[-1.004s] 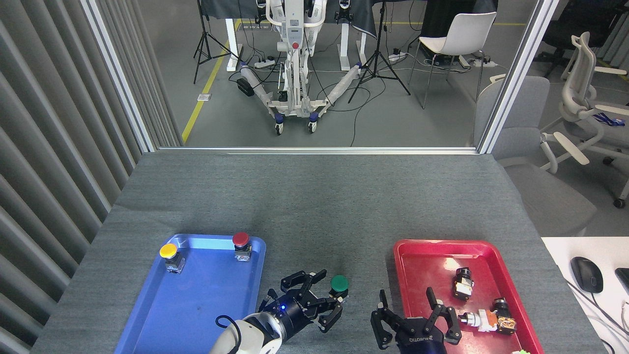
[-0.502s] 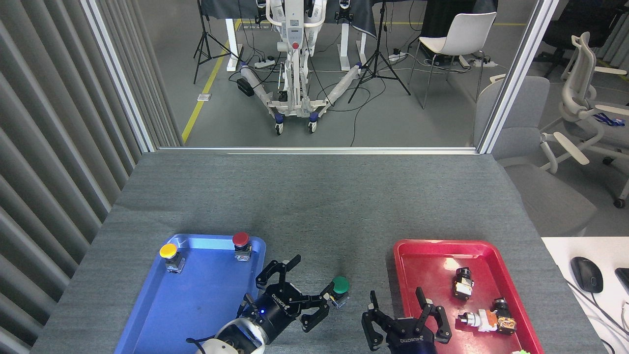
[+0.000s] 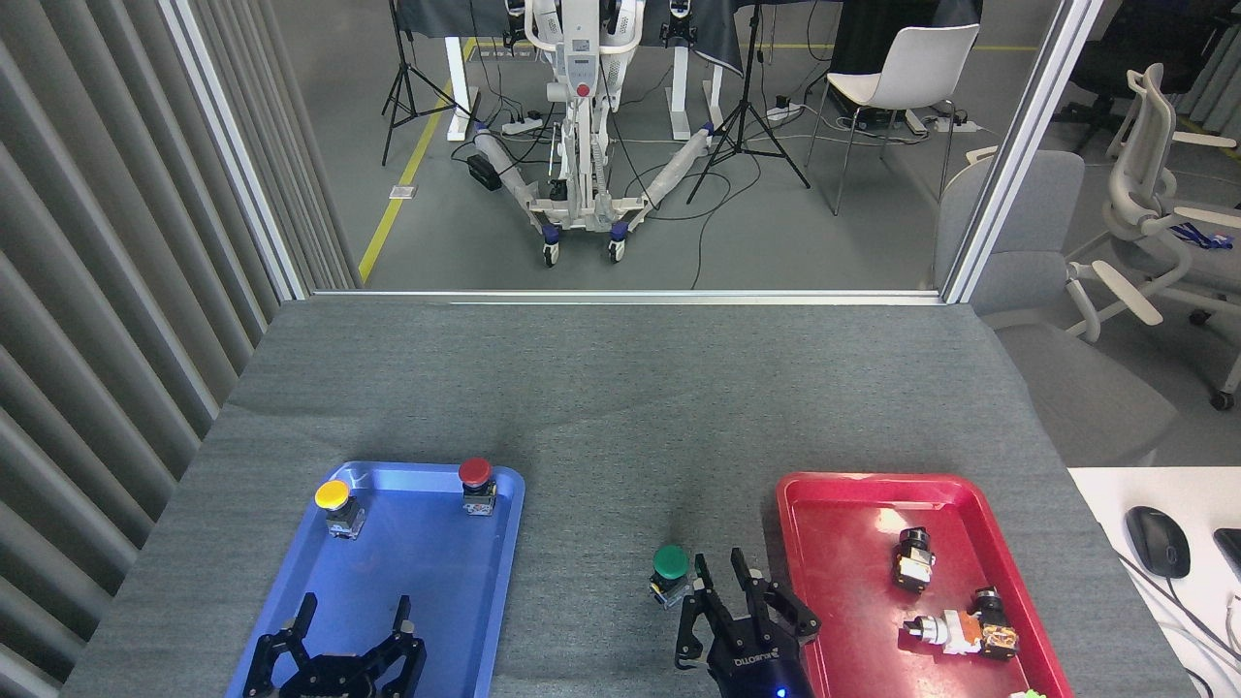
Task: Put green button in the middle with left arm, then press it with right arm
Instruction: 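Move the right gripper over the green button and press down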
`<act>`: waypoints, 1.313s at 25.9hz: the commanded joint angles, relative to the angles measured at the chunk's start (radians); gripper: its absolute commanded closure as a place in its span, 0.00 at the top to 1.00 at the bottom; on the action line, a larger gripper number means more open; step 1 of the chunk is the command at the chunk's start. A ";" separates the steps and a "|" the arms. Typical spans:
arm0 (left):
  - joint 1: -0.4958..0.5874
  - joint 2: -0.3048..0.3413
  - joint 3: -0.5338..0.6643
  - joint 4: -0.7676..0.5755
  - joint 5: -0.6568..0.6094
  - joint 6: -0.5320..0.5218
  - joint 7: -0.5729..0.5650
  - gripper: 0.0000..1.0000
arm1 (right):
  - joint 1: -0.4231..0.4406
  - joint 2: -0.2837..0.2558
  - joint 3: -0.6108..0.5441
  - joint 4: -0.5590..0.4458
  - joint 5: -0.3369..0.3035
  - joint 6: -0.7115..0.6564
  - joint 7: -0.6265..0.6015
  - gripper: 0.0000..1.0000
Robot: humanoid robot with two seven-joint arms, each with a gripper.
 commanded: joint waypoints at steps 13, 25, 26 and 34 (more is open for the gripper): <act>0.019 0.006 0.050 -0.017 0.106 0.001 -0.007 0.99 | -0.155 0.022 0.116 0.248 -0.002 0.158 0.030 0.01; 0.019 0.007 0.050 -0.023 0.112 0.001 -0.007 0.99 | -0.175 0.026 0.137 0.320 -0.002 0.195 0.019 0.04; 0.019 0.007 0.050 -0.023 0.112 0.001 -0.007 0.99 | -0.175 0.026 0.137 0.320 -0.004 0.200 0.019 0.04; 0.020 0.007 0.050 -0.023 0.114 -0.001 -0.009 0.99 | -0.175 0.028 0.137 0.287 -0.008 0.198 -0.021 0.07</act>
